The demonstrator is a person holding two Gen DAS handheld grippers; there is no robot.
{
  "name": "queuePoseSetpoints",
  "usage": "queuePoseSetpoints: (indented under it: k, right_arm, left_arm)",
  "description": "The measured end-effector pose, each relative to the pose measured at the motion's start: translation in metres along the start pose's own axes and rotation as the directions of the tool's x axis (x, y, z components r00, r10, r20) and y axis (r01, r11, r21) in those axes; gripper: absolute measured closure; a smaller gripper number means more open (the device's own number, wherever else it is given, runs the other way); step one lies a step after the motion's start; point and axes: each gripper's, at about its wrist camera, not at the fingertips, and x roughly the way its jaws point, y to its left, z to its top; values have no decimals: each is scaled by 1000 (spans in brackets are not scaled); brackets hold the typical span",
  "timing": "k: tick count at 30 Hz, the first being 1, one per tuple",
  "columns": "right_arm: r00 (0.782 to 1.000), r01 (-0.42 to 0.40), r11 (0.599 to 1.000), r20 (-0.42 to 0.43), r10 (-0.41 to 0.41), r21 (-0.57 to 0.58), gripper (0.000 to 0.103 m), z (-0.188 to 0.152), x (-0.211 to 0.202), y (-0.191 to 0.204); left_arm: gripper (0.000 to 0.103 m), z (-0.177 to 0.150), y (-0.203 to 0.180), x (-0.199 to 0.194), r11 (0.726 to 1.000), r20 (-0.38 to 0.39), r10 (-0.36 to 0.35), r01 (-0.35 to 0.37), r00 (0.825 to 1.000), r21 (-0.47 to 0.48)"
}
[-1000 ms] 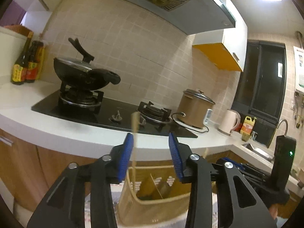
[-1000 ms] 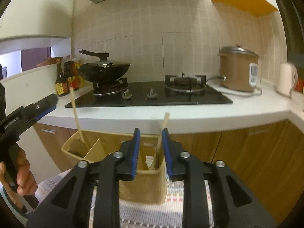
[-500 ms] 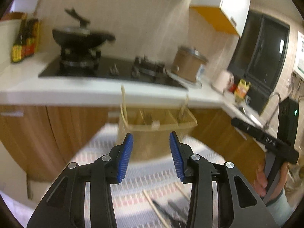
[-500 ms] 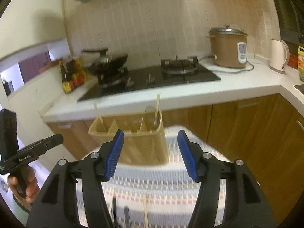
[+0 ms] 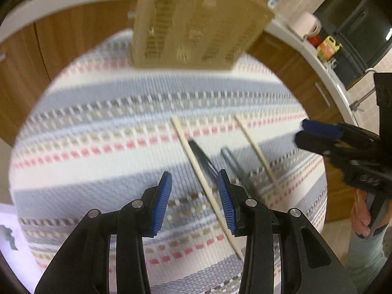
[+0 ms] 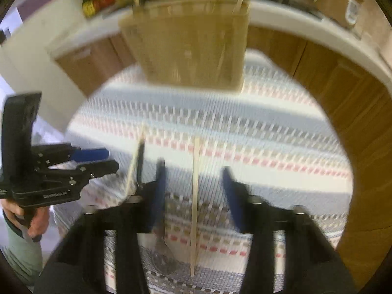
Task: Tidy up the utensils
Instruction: 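Move both open grippers back over the remaining utensils, then grasp a chopstick with left gripper while right grasps another chopstick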
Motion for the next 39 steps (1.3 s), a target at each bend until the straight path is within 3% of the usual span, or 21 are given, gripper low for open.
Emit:
queuePoseSetpoints:
  k: [4,8,16,24,29,31,35,39]
  right_arm:
    - [996,-29,999,-80,30,14,72,-8,25,-3]
    - [994,-31,1000,-103,31,4,72,-11,35,-2]
    - [989,-17,1000,-145,17,-2,72,-6,59,2]
    - [987,56,993,-142,-71,-105,72,-5,68,22]
    - [983,79,988,-156,-100,-133,73,-3,74,33]
    - [982,77,986,-163,-101,-145,80,-2,76,36]
    - [981,54,989,-180,-79,-139,98,-2,77,39]
    - [982,46,995,-178,-61,-89,99,1,76,32]
  left_arm:
    - [67,-6,-3,12,1000,-12,7,-7,1000,-9]
    - [70,-11,-10,19,995,7,92,-92,996,24]
    - [70,-2,-30,26,982,17,174,-175,985,75]
    - [71,-6,-48,34,946,50,283,-288,958,147]
    - [85,-8,-54,37,921,60,337,-342,940,184]
    - [97,-6,-51,36,918,58,346,-351,936,184]
    - [99,-1,-33,28,960,20,250,-251,968,126]
    - [99,-1,-13,19,979,8,195,-195,981,53]
